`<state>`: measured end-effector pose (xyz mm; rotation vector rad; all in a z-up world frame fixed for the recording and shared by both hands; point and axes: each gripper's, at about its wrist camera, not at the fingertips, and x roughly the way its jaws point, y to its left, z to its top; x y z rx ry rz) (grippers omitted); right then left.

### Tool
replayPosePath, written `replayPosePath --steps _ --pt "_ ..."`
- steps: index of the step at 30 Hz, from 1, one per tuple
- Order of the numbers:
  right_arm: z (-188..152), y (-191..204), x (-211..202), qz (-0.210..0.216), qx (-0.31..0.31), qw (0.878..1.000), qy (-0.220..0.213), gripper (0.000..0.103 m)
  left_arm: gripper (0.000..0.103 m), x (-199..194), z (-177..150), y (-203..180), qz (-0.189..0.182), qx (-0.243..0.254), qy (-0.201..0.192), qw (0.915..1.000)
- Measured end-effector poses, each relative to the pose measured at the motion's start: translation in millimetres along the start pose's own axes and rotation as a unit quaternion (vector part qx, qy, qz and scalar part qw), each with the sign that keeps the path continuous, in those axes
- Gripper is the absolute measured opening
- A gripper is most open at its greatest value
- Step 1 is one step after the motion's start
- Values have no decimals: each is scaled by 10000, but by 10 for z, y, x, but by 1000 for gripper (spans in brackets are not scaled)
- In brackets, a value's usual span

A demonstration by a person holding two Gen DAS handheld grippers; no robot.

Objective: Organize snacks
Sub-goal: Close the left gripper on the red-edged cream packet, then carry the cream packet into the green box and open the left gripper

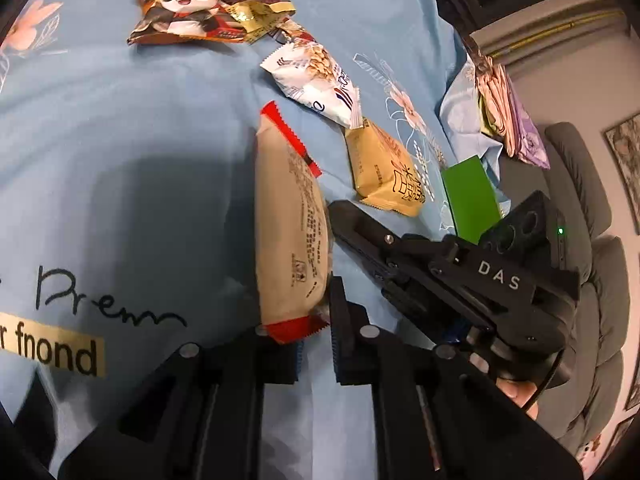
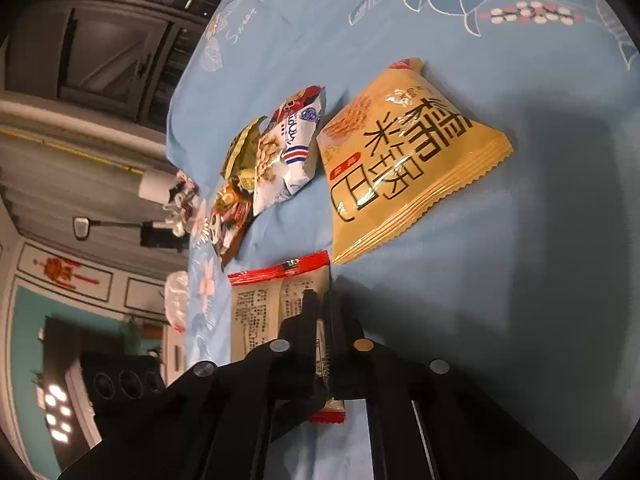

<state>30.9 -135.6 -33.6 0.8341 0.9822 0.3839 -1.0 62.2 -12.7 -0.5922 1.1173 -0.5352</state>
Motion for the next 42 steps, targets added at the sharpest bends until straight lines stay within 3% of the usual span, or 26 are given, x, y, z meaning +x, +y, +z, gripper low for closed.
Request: replayPosePath --steps 4,7,9,11,12,13,16,18,21,23,24,27,32,38,42 --pt "-31 130 -17 -202 -208 9995 95 3 10 -26 37 94 -113 -223 47 9997" --pt "-32 217 23 -853 -351 9955 218 3 10 -118 -2 83 -31 -106 33 9999" --pt "-35 228 32 -715 -170 9970 260 19 10 -154 -28 87 15 6 49 10000" --pt "-47 276 32 -334 -140 9990 271 66 10 -166 -49 132 -22 4 123 9999" --pt "-61 312 36 -138 -129 9994 278 83 10 -173 -57 175 -131 -41 175 9998" --pt "-78 358 42 -48 -122 9994 308 86 10 -187 -65 215 -214 -60 235 9995" --pt "-158 564 153 -571 -505 9963 388 87 12 -212 -83 190 -208 72 298 9993" --pt "-216 688 207 -936 -842 9913 375 87 12 -247 -136 123 -25 443 284 9986" --pt "-309 836 337 -1071 -1184 9860 486 86 11 -232 -194 68 108 821 316 9961" --pt "-346 878 399 -1223 -1446 9809 453 67 11 -214 -190 101 54 740 320 9967" --pt "-347 873 395 -1241 -1444 9808 413 67 10 -209 -173 141 -37 635 349 9974" --pt "-301 809 336 -996 -1213 9870 337 67 11 -218 -156 186 -114 486 372 9981" --pt "-288 722 183 -590 -913 9936 316 67 12 -279 -186 26 39 816 205 9964" --pt "-280 849 -360 -391 -1049 9931 -344 67 11 -379 -247 -395 -132 1296 -236 9912" --pt "-283 832 -794 -264 -1066 9908 -797 67 10 -358 -380 -834 63 1968 -426 9795"
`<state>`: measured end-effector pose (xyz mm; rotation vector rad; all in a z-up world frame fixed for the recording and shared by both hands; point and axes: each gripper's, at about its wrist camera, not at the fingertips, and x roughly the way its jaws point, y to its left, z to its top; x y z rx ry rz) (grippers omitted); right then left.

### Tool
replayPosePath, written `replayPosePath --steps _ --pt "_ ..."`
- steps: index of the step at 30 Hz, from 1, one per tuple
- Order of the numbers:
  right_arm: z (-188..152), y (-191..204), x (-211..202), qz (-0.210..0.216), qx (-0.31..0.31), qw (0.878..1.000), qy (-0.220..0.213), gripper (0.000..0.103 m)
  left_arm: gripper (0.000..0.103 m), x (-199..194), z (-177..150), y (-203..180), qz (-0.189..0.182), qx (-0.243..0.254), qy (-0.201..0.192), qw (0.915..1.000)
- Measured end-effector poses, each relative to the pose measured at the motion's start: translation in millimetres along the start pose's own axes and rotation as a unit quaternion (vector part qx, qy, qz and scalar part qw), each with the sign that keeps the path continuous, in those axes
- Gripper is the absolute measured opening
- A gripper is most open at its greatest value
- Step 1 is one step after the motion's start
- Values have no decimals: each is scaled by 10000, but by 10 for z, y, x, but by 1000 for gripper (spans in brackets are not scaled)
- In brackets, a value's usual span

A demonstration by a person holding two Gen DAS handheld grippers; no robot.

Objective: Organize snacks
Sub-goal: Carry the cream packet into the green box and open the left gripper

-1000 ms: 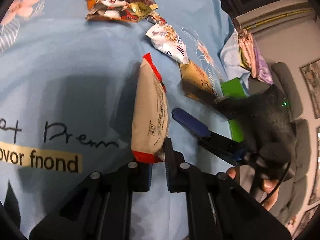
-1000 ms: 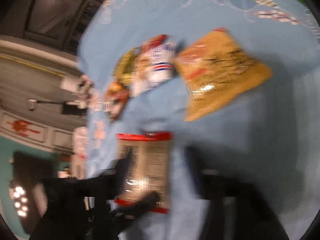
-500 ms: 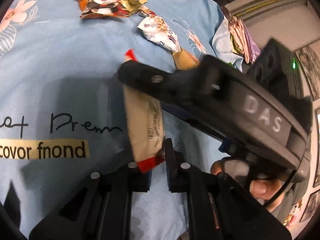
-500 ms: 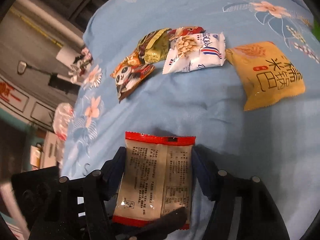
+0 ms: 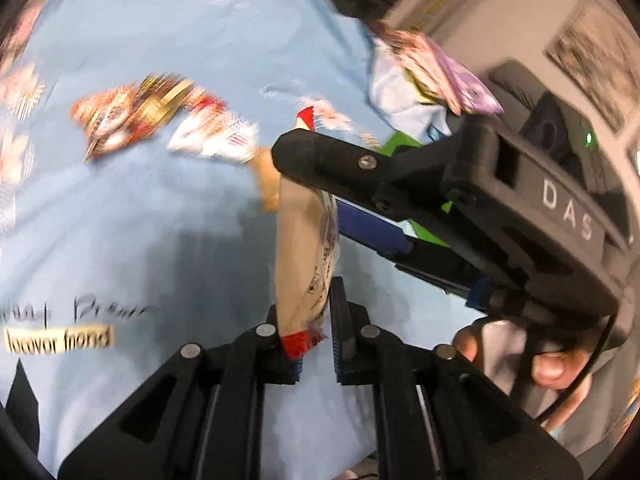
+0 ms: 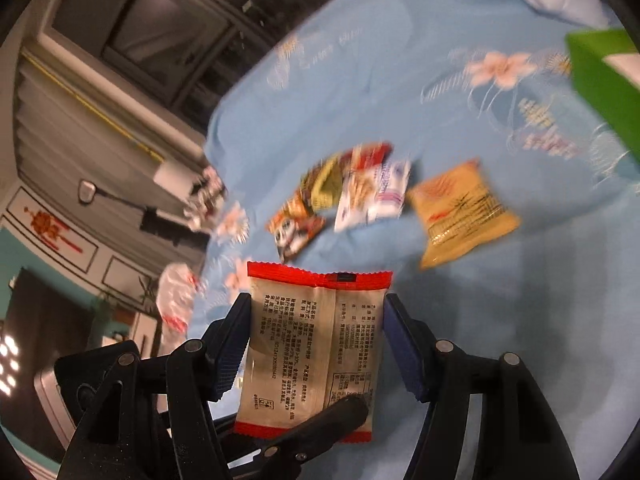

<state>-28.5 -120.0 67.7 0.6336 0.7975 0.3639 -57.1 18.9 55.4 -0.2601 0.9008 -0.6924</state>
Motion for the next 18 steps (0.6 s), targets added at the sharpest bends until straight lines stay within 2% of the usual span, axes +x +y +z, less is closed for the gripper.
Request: replayPosePath --steps 4,10,13,14,16,18 --pt "91 -136 -458 -141 86 9981 -601 67 10 195 143 -426 -440 263 79 9987" --pt "299 -773 -1296 -319 718 9861 -1465 67 10 825 418 -1258 -865 985 521 9900" --pt "349 -1141 -1649 -646 1087 9740 -1882 63 10 1191 451 -1623 -856 1312 777 9846" --pt "349 -1245 -1723 -652 1223 9710 -1948 53 10 1352 439 -1771 -771 1495 898 9817" --pt "328 -1509 -1888 -672 1579 9633 -2063 50 10 1543 446 -1922 -706 1560 1010 9800" --pt "298 -1791 -2046 -851 1917 9503 -2300 50 10 1695 415 -2087 -645 1767 1128 9756"
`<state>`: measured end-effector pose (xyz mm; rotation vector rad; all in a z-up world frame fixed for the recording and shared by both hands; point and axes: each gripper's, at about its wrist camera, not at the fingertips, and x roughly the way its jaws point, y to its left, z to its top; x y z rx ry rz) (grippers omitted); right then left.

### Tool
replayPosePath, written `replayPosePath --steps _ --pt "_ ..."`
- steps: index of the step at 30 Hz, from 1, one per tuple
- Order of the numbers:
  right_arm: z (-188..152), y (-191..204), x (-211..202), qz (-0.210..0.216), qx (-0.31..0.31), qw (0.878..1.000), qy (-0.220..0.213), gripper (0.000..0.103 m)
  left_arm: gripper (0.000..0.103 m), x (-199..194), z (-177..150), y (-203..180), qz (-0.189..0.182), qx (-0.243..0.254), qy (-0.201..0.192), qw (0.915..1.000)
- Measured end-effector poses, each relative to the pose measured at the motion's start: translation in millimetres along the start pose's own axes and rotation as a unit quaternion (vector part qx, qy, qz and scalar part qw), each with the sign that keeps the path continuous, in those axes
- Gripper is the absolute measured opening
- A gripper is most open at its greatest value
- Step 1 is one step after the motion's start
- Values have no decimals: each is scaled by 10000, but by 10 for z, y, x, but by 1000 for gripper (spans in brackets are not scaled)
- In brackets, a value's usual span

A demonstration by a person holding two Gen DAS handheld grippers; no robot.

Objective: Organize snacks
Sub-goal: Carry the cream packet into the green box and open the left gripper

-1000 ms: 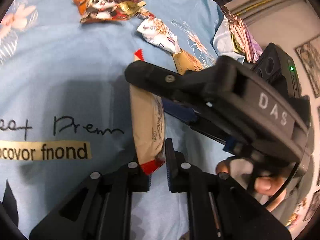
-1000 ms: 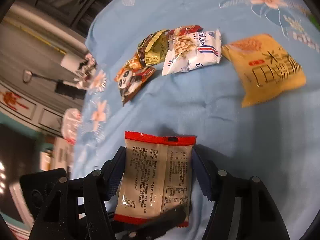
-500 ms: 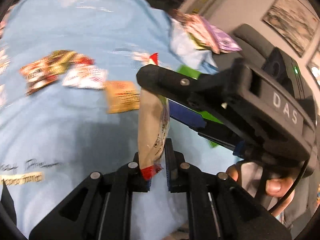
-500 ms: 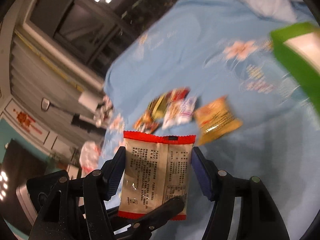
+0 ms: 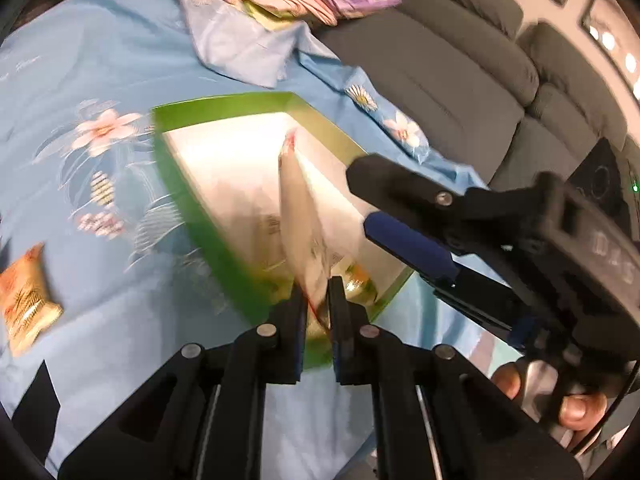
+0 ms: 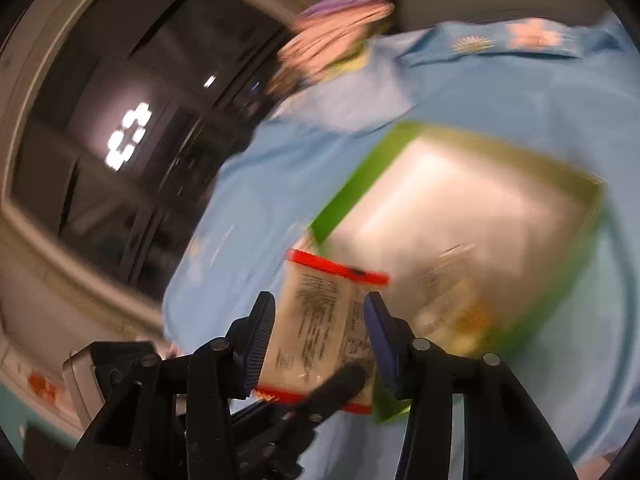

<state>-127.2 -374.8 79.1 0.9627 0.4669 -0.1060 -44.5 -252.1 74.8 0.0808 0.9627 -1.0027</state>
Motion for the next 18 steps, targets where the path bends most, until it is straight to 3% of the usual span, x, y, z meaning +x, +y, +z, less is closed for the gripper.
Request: replayPosePath --steps 3,5,7,8,9,10,11,14,15,18 --pt "62 -271 50 -277 430 9987 -38 50 9 201 134 -118 9 177 22 9998" --pt "76 -378 39 -325 579 9977 -118 50 9 294 216 -150 279 271 44 9992" --pt "82 -390 -30 -364 704 9963 -341 55 15 298 256 -116 550 281 -34 9981" --pt "82 -385 -70 -321 740 9958 -434 67 33 256 245 -87 726 260 -91 9970" --pt "76 -386 -125 -235 792 9951 -540 80 60 212 228 -73 846 249 -161 9960" --pt "66 -381 -183 -83 864 9938 -693 86 76 121 214 -23 1062 248 -357 9934" --pt "71 -407 -224 31 906 9928 -787 94 100 46 196 4 1285 273 -514 9900" --pt "71 -333 -259 243 829 9930 -810 102 102 -204 113 54 2309 593 -1062 9653" --pt "57 -260 -236 197 683 9949 -712 102 102 -312 61 82 2691 816 -1193 9522" --pt "-41 -12 -145 12 227 9988 -435 102 102 -494 -45 220 3242 1074 -1203 9322"
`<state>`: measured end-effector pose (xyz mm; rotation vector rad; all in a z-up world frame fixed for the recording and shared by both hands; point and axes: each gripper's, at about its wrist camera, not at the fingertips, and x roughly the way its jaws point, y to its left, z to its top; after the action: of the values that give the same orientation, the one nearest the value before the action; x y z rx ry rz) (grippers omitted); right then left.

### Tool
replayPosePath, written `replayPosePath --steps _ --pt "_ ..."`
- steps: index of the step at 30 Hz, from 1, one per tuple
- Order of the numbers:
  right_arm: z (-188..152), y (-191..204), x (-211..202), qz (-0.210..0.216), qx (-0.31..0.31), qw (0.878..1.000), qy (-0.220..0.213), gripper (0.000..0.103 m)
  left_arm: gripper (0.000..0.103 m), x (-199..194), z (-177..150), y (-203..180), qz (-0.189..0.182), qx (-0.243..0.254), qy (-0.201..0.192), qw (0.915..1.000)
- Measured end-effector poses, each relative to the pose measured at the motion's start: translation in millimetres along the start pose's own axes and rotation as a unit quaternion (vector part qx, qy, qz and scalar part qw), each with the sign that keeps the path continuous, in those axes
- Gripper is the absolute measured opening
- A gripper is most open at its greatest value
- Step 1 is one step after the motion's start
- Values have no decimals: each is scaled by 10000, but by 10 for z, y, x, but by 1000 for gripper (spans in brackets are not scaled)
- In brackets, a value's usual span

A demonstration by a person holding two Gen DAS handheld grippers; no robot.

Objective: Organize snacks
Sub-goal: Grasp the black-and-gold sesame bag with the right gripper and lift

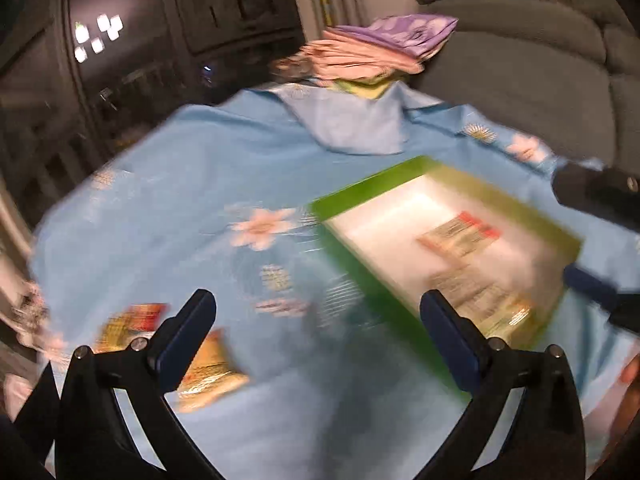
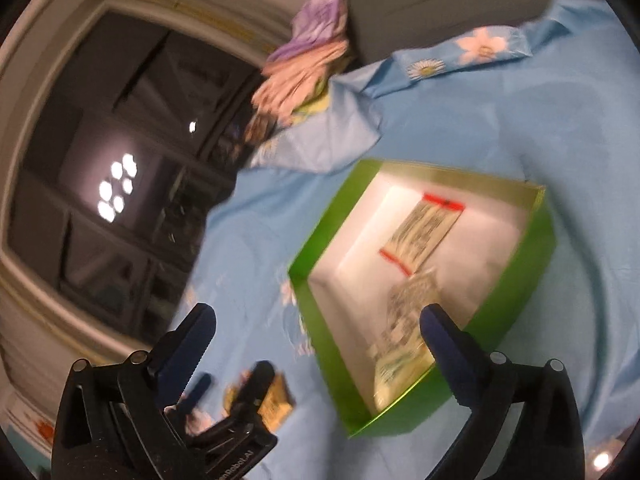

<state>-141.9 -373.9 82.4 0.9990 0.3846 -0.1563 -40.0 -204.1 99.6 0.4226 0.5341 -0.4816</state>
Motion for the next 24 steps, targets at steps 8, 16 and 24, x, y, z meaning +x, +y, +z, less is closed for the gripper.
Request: replayPosePath --steps 8,16,24 --pt "-693 780 561 -650 -1497 9805 1098 102 102 -66 -724 831 1121 -417 463 9917" --pt "-1474 1420 1188 -659 -2498 9460 1960 102 102 -113 -1484 1872 1414 -1519 1142 9715" --pt "-1932 2455 2222 -665 -3338 9024 2644 102 102 -177 -1840 2425 1703 -2411 1577 9424"
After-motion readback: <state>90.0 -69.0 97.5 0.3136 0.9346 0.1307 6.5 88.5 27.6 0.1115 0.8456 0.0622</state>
